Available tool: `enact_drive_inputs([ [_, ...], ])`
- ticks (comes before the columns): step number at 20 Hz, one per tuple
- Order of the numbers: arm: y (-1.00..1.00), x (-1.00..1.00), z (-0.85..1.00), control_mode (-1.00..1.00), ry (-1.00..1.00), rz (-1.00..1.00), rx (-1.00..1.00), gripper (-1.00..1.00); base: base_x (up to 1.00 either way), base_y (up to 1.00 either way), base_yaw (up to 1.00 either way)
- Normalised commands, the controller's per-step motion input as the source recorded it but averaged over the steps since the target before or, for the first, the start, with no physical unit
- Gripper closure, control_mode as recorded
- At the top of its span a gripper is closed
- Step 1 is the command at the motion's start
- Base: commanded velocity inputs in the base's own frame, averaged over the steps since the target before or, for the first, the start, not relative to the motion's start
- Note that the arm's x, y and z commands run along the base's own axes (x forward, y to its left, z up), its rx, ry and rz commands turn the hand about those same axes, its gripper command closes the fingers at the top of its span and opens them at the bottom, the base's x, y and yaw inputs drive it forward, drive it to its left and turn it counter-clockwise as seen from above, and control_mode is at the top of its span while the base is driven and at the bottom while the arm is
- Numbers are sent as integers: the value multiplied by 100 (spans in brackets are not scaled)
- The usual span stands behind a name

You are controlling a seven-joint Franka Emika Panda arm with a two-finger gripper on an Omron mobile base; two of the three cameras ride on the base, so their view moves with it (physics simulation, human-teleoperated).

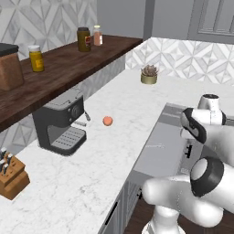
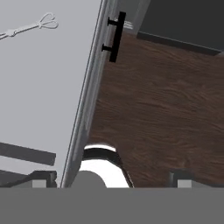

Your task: Pick the tongs from the drawer and place it on the counter.

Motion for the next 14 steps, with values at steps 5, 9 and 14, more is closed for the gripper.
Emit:
enact_drive_inputs([
  [5, -39, 84, -51, -100, 0, 0, 6, -100, 0, 0, 0],
  [9, 10, 65, -38, -100, 0, 0, 7, -100, 0, 0, 0],
  [14, 1, 32, -61, -100, 5, 0, 1, -100, 0, 0, 0],
])
